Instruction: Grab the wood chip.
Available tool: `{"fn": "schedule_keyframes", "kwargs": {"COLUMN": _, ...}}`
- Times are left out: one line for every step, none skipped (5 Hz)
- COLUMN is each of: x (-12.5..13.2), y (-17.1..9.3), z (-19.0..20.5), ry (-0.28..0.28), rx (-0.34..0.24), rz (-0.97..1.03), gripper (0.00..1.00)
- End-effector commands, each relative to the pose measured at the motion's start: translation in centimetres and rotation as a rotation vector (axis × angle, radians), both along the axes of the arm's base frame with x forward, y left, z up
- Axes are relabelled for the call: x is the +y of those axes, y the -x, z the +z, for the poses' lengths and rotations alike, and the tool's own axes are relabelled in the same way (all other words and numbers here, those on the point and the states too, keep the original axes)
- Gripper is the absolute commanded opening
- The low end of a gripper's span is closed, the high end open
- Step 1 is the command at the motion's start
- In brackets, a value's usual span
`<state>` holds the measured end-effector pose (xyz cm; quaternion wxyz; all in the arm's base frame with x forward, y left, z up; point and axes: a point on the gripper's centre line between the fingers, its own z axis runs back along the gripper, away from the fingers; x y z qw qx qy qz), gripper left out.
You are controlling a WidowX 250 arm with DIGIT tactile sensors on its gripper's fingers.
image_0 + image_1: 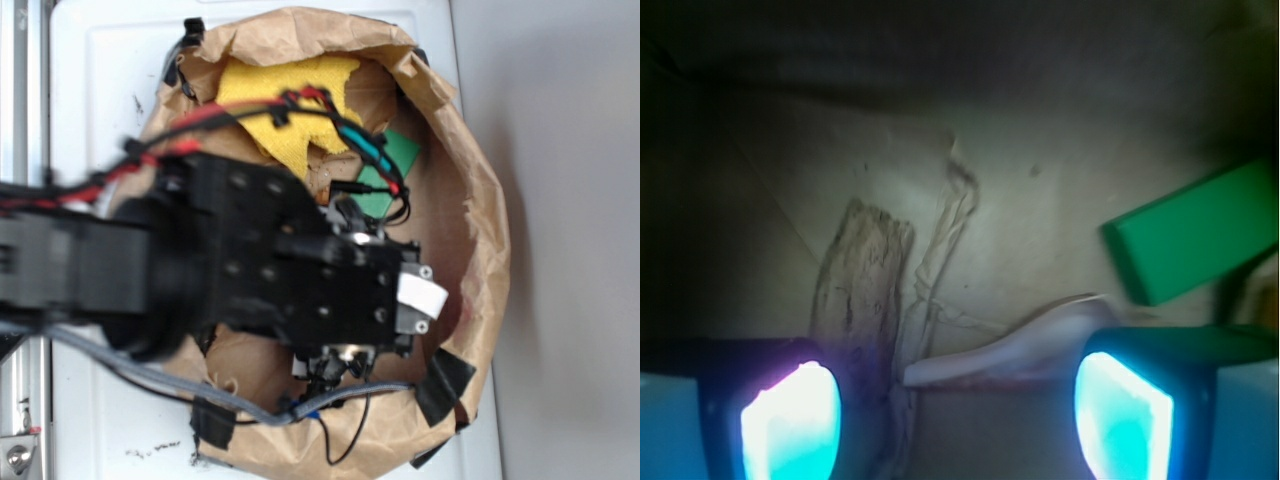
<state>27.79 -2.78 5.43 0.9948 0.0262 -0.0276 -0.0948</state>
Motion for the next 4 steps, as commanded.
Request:
{"fn": "schedule_keyframes", "kwargs": {"x": -1.2, "y": -2.0, "z": -0.4, "ry": 0.034, "rx": -0.04, "rz": -0.023, "gripper": 1.0}}
{"fn": "schedule_keyframes", "kwargs": {"x": -1.3, "y": -1.9, "z": -1.0, "ry": 0.046, "rx": -0.033, "rz": -0.038, "gripper": 1.0}}
{"fn": "schedule_keyframes", "kwargs": {"x": -1.1, "y": -1.8, "z": -0.1, "ry": 0.132, "rx": -0.02, "rz": -0.05, "gripper": 1.0}}
{"fn": "schedule_keyframes", "kwargs": {"x": -1.3, "y": -2.0, "z": 0.7, "ry": 0.181, "rx": 0.014, "rz": -0.035, "gripper": 1.0}}
